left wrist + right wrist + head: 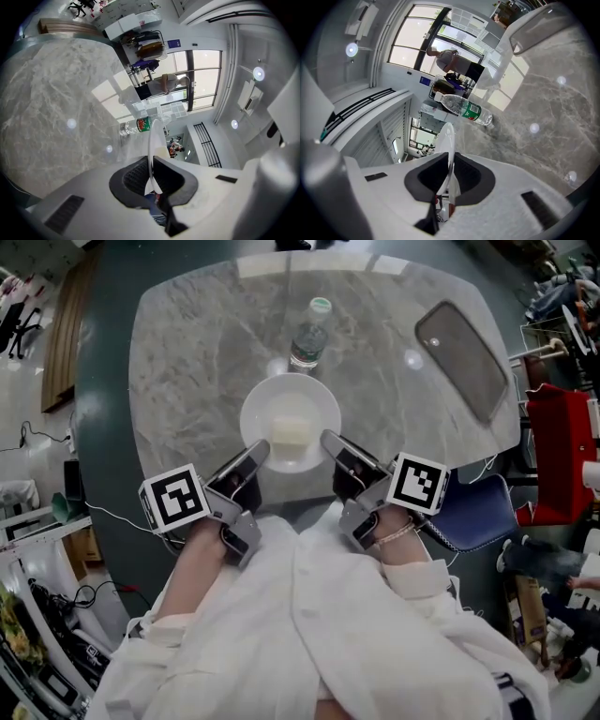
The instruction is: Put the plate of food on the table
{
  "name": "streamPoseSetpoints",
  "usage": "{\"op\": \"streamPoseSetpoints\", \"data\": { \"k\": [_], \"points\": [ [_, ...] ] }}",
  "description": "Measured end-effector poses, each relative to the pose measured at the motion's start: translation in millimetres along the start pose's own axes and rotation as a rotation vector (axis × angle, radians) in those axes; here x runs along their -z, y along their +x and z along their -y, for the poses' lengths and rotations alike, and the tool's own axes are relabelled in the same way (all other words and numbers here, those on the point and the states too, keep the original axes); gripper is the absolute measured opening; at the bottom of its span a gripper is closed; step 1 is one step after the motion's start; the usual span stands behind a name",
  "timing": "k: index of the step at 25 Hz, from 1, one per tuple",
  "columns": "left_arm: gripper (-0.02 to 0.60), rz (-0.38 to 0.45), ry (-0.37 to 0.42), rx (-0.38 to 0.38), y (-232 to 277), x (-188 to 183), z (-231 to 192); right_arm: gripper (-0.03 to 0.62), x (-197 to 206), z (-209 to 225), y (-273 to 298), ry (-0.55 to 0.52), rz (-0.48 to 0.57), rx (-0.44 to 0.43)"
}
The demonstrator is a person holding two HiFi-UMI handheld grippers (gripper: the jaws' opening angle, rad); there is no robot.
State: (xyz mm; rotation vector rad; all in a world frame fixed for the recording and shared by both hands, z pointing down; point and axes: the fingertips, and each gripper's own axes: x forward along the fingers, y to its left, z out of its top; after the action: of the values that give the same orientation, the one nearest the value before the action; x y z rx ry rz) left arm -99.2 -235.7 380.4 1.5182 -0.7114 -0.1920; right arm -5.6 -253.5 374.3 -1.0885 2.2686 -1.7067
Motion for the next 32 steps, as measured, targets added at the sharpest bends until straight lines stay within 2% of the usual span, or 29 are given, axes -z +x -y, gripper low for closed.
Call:
{"op": "streamPoseSetpoints", "data": {
  "k": [8, 12, 18, 22, 32],
  "points": [
    [0.023, 0.01, -0.031, -0.011, 10, 3, -5, 0.028, -4, 3, 4, -0.018, -0.052, 0.005],
    [0.023, 0.016, 0.001, -0.004, 13, 6, -12, 0.028, 0, 10, 5, -0.019, -0.093, 0.019],
    [0.023, 0.009, 0.004, -0.047, 19, 12, -27, 0.028, 11, 32, 6, 0.014, -0.151, 0.093],
    [0.023, 0.002, 0.013, -0.079, 20, 14, -41, 0.028, 18, 44, 14, 0.017, -0.171, 0.089],
    [0.023, -0.036, -0.055, -0.137, 28, 33, -78, 0.028, 45, 81, 12, 0.075, -0.232, 0.163]
  ]
}}
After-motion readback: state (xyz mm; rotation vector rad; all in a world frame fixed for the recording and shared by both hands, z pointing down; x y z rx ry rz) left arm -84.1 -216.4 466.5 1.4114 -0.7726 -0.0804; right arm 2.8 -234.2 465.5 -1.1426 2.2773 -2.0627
